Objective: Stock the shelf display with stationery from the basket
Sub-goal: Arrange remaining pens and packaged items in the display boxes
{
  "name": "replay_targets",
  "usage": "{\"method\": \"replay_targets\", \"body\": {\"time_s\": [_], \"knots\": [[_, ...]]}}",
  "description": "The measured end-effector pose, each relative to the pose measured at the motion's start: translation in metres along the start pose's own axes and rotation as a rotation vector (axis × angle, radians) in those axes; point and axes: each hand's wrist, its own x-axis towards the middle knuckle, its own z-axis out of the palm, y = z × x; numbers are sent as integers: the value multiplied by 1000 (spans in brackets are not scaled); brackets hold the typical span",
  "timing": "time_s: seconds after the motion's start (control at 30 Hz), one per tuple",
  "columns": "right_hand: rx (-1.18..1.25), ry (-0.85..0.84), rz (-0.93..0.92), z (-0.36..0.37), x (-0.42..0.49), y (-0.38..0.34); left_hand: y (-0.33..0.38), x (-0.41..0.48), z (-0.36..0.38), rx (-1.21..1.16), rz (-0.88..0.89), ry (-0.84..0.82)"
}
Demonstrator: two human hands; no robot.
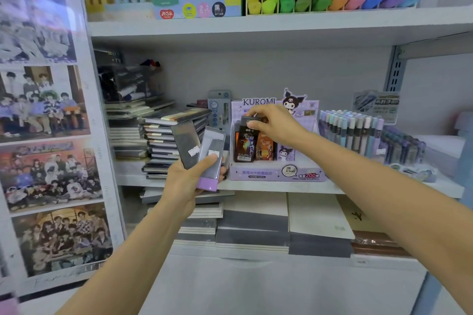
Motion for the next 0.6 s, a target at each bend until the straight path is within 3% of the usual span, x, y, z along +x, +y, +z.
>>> {"method": "replay_targets", "body": {"time_s": [0.3, 0.6], "knots": [[-95, -102, -14, 2, 14, -4, -5, 3, -3, -16, -14, -48], [64, 220, -48, 30, -11, 5, -7, 3, 0, -42, -35, -91]]}}
